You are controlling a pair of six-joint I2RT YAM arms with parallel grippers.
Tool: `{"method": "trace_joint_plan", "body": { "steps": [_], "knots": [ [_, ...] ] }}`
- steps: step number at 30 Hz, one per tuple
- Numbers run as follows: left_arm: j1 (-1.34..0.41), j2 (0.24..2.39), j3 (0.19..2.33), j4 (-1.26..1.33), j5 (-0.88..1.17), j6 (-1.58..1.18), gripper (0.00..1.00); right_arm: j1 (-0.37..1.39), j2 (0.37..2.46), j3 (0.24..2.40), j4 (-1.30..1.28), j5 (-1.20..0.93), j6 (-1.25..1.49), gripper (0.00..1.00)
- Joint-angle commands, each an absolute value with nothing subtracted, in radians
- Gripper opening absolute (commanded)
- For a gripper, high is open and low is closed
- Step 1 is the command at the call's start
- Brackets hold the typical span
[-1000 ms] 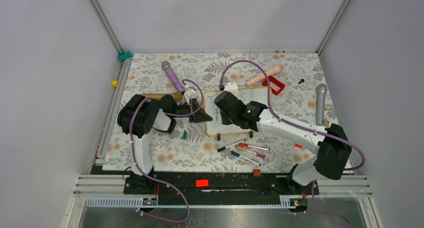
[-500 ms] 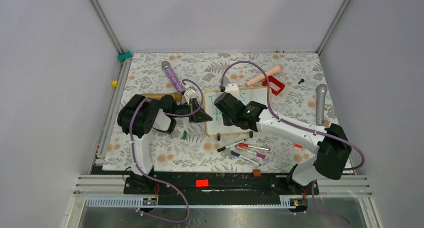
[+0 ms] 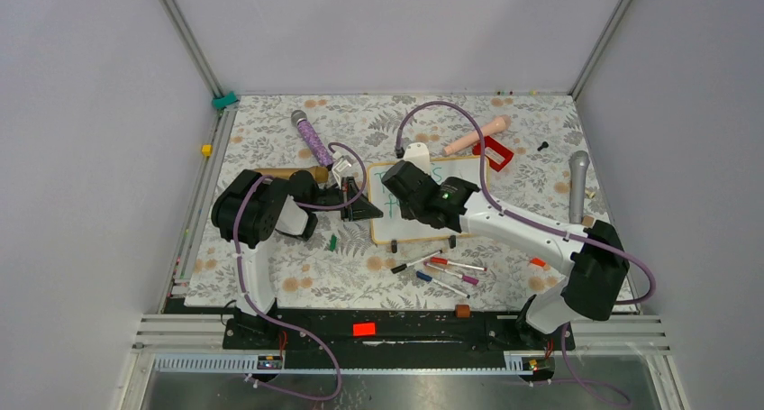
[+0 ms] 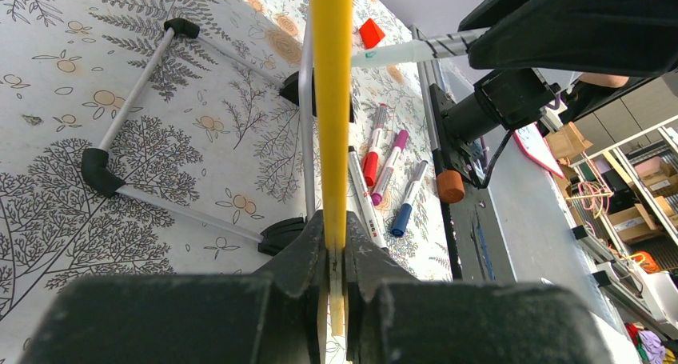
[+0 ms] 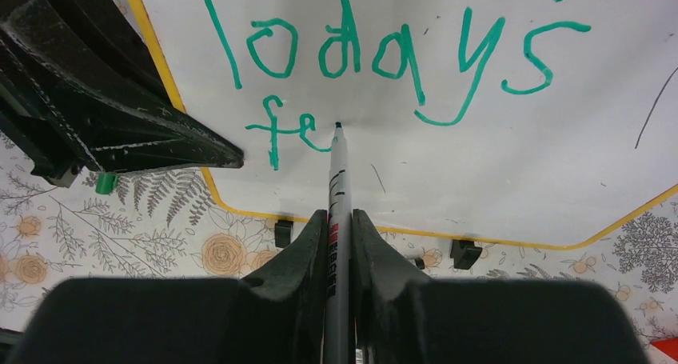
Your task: Write a sentence on the whiteboard
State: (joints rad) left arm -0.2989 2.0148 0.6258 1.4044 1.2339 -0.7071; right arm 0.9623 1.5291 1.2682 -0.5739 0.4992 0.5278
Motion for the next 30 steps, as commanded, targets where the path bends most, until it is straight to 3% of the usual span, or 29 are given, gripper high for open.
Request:
{"method": "trace_joint_plan", "body": {
  "steps": [1,30],
  "knots": [
    [-0.309,1.973,0.623,1.48,1.291,-0.684,0.0,0.954,1.554,1.319,-0.55,0.581,0.515,0.0],
    [-0.309,1.978,0.629,1.481,1.292,-0.684,0.0,0.953,1.54,1.263,-0.642,0.506,0.529,0.0]
  ]
}}
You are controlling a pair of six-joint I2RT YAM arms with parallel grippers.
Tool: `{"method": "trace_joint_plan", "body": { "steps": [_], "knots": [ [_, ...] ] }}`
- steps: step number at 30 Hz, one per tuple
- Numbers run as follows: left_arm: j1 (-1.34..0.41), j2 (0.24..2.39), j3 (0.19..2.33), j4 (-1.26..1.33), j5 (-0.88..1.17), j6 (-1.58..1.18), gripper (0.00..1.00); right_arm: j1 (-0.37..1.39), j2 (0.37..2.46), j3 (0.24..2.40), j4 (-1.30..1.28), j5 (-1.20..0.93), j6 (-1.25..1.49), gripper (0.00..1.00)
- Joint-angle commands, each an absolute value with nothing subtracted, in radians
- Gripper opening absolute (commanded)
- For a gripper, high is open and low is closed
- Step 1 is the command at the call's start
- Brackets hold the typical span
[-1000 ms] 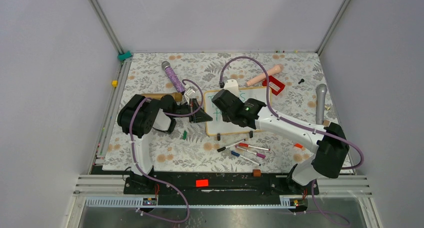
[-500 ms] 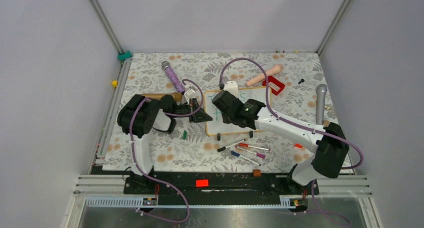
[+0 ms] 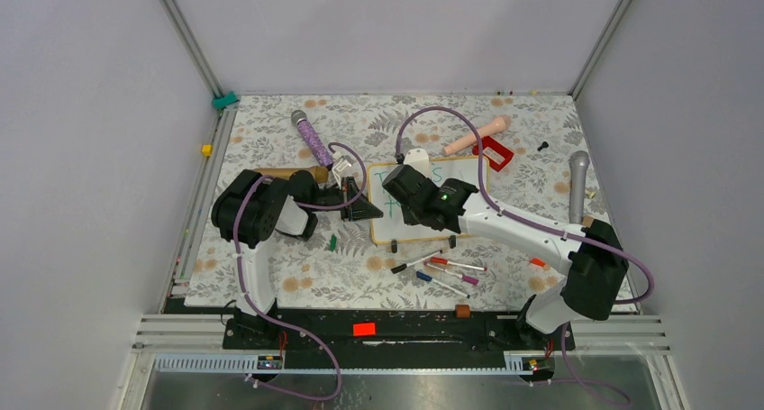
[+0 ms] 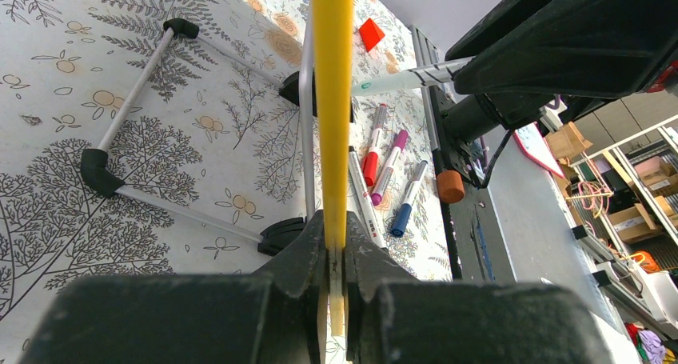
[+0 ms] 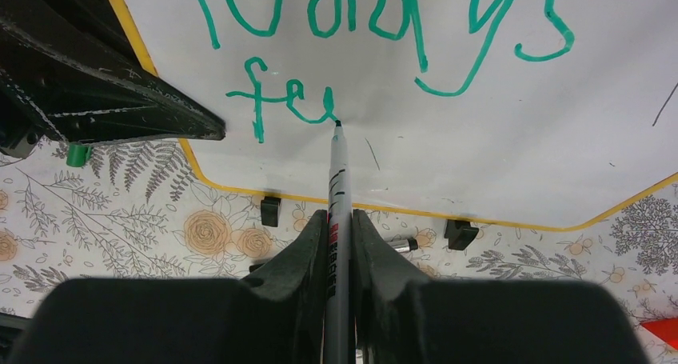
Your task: Write a sentence on the whiteboard
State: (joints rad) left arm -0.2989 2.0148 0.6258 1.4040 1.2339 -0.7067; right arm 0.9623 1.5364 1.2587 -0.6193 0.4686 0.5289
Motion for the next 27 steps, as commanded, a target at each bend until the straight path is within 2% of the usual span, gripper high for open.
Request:
{"method": "trace_joint_plan", "body": {
  "steps": [1,14,27],
  "knots": [
    [-0.309,1.978,0.63,1.48,1.292,-0.684,0.0,0.953,1.539,1.265,-0.646,0.511,0.528,0.0],
    [-0.309,1.973,0.629,1.48,1.29,-0.684,0.0,0.952,1.392,1.205,-0.496,0.462,0.493,0.0],
    [-0.309,1.973,0.627,1.48,1.291,-0.684,0.0,0.934,1.464,1.28,-0.546,0.547,0.516,0.0]
  ]
}}
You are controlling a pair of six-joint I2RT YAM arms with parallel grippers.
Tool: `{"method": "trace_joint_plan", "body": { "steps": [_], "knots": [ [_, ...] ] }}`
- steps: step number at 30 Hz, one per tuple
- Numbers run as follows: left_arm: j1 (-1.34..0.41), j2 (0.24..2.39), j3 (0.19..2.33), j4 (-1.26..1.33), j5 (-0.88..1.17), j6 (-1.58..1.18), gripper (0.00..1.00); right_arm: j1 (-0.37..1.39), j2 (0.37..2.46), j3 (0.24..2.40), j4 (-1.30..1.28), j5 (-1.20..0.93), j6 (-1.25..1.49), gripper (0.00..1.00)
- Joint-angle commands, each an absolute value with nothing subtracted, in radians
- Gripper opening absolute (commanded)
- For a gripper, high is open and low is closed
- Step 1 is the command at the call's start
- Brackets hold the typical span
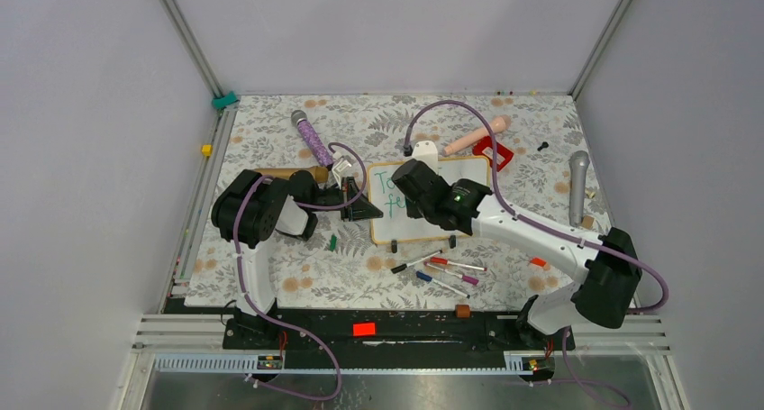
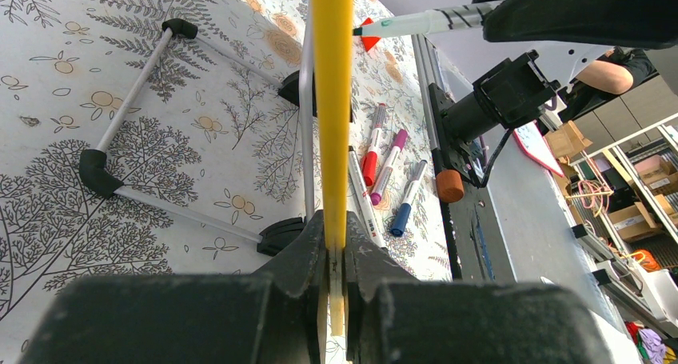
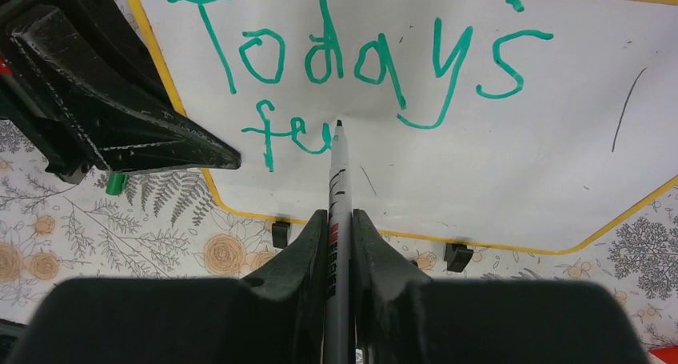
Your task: Write a sentence on the whiteboard
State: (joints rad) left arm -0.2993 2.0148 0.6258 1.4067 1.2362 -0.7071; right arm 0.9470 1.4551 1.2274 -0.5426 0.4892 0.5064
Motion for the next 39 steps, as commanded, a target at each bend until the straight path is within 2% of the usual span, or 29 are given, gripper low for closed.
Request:
{"method": "trace_joint_plan", "body": {
  "steps": [1,24,39],
  "knots": [
    [-0.31,1.974,0.628,1.481,1.29,-0.684,0.0,0.932,1.465,1.282,-0.546,0.551,0.516,0.0],
    [-0.305,1.976,0.634,1.481,1.293,-0.686,0.0,0.901,1.484,1.263,-0.558,0.506,0.545,0.0],
    [-0.303,1.976,0.637,1.48,1.29,-0.686,0.0,0.902,1.452,1.156,-0.594,0.431,0.608,0.0]
  ]
}}
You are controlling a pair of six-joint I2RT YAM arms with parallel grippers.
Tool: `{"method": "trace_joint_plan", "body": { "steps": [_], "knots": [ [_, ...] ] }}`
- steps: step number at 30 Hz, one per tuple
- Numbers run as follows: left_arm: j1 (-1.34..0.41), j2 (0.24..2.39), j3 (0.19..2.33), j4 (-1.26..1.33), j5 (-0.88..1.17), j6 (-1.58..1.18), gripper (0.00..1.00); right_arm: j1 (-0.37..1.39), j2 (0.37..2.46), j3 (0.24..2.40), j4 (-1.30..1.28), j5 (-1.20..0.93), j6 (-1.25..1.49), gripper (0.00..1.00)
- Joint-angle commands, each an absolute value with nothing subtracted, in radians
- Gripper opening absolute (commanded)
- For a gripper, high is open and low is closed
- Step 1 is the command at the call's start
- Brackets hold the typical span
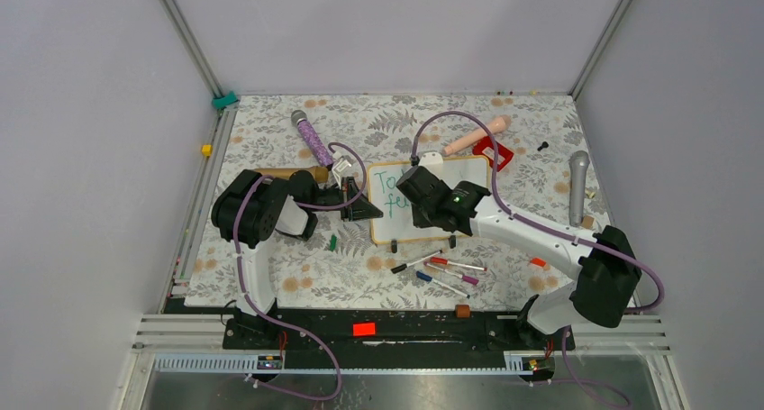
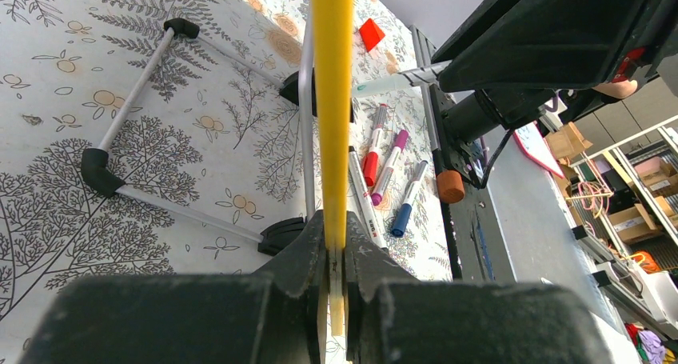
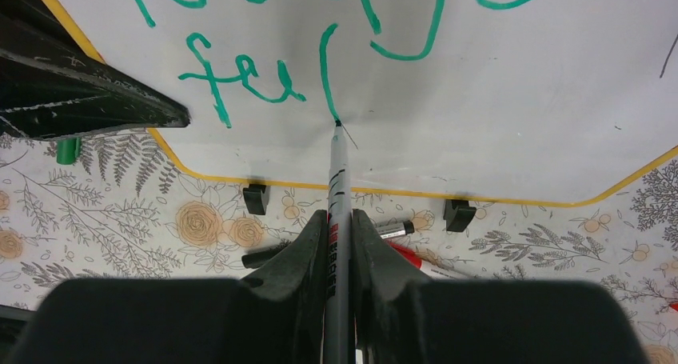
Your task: Write a sentence on the whiteboard
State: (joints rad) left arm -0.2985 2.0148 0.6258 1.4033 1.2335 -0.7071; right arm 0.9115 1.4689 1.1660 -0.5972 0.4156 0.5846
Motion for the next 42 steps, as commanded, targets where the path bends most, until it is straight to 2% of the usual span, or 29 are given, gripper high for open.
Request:
{"method": "trace_joint_plan", "body": {
  "steps": [1,16,30,42],
  "knots": [
    [-0.303,1.976,0.639,1.48,1.29,-0.685,0.0,0.902,1.449,1.161,-0.595,0.435,0.608,0.0],
    [-0.304,1.974,0.635,1.48,1.289,-0.684,0.0,0.888,1.379,1.226,-0.598,0.511,0.573,0.0],
    [-0.303,1.973,0.632,1.48,1.291,-0.684,0.0,0.835,1.452,1.296,-0.59,0.469,0.544,0.0],
    [-0.303,1.975,0.634,1.48,1.289,-0.686,0.0,0.834,1.455,1.251,-0.586,0.443,0.57,0.0]
  ]
}}
